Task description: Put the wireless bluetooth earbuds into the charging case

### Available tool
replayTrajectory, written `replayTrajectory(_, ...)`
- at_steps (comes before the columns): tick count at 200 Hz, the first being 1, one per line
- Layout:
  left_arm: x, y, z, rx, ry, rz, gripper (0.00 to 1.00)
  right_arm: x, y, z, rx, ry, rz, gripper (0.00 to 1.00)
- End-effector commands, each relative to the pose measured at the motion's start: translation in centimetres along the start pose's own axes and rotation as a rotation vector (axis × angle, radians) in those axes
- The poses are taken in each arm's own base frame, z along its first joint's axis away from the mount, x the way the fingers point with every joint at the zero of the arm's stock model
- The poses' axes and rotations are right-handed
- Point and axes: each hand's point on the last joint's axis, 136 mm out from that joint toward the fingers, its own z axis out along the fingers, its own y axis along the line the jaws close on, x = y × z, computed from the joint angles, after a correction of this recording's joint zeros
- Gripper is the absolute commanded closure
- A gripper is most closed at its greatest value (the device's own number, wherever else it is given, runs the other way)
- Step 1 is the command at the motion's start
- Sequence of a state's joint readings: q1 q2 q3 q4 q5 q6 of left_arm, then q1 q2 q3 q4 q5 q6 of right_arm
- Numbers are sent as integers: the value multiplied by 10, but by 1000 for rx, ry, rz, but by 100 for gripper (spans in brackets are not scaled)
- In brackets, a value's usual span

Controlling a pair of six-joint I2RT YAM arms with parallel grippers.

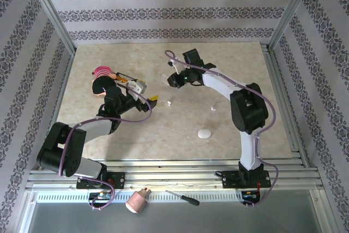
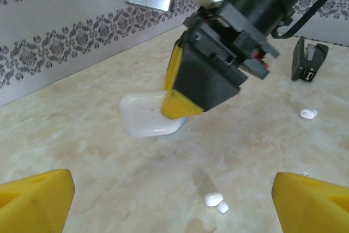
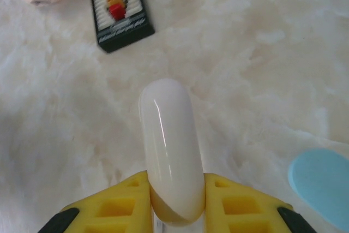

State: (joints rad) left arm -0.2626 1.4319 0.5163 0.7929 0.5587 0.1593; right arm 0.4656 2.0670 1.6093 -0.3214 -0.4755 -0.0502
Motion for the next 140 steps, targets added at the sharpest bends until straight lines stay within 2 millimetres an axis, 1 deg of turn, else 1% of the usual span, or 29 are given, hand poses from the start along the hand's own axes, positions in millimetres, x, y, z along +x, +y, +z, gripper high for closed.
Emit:
replayTrajectory(1, 10, 1, 2, -21, 19, -69, 6, -7, 2, 21, -12, 21, 122, 79)
replayTrajectory(26, 15, -1, 2, -17, 37, -86, 5, -12, -7, 48, -25, 34, 175, 79)
replayTrajectory(40, 17, -1, 2, -17, 43, -95, 4, -14, -11, 59, -31, 35, 190, 79)
replayTrajectory(55, 19, 1, 2, -29, 49, -113, 4, -12, -17, 73, -43, 42, 203, 78)
replayTrajectory(68, 22, 3, 2, -39, 61, -121, 3, -12, -23, 80, -46, 45, 219, 78)
replayTrajectory(83, 26, 8, 2, -68, 76, -142, 3, -12, -32, 84, -36, 42, 233, 76)
replayTrajectory(100, 29, 8, 3, -69, 99, -157, 2, -14, -40, 83, -37, 28, 247, 71)
replayTrajectory(115, 29, 9, 2, -76, 101, -163, 0, -18, -47, 76, -28, 13, 252, 65)
replayTrajectory(124, 29, 9, 2, -74, 100, -163, 1, -22, -49, 67, -22, -1, 242, 59)
replayTrajectory(140, 28, 9, 1, -83, 96, -165, 1, -30, -51, 46, 1, -33, 216, 52)
